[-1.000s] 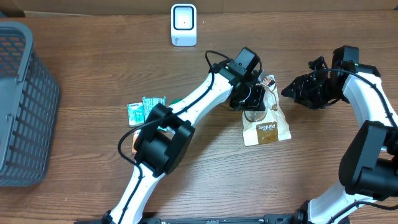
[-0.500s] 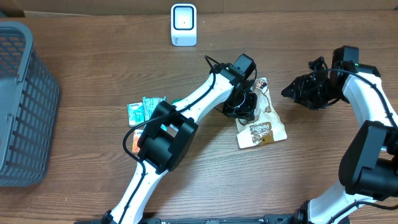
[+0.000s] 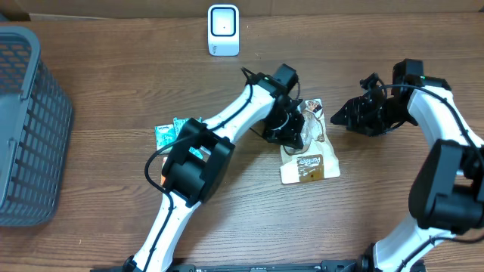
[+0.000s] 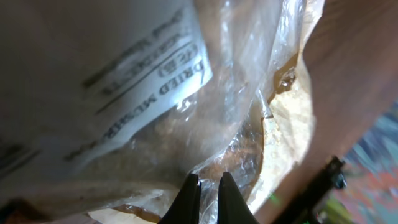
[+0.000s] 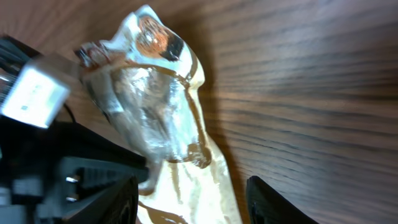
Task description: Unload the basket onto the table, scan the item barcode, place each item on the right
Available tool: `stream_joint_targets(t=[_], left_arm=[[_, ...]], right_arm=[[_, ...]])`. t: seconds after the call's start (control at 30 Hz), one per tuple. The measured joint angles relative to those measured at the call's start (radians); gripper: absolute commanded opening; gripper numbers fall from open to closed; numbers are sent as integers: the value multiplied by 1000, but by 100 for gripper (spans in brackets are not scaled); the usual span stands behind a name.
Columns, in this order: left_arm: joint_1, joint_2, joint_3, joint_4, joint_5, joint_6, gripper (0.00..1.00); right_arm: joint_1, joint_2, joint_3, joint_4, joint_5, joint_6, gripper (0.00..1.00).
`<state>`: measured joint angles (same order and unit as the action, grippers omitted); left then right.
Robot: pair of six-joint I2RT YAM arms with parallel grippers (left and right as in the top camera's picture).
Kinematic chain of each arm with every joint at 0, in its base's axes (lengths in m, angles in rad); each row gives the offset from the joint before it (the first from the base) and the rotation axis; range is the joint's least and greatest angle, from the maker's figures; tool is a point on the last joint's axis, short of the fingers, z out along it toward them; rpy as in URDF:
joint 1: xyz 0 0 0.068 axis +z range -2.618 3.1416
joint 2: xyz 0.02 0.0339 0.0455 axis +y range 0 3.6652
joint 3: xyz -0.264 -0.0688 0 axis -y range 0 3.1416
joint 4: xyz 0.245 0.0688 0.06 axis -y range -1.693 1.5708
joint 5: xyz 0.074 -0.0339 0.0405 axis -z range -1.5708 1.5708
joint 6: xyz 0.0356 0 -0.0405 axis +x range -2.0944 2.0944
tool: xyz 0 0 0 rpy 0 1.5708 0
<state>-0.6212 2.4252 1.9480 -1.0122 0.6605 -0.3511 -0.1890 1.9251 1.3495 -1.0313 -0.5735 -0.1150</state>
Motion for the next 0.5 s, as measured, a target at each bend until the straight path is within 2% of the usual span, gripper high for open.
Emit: stream_joint_targets(t=[0.27, 0.5], left_arm=[[121, 6, -11, -126, 89, 172, 4], [148, 7, -11, -133, 97, 225, 4]], right_arm=[[0, 119, -3, -3, -92, -85, 51], [8, 156, -5, 0, -119, -108, 48]])
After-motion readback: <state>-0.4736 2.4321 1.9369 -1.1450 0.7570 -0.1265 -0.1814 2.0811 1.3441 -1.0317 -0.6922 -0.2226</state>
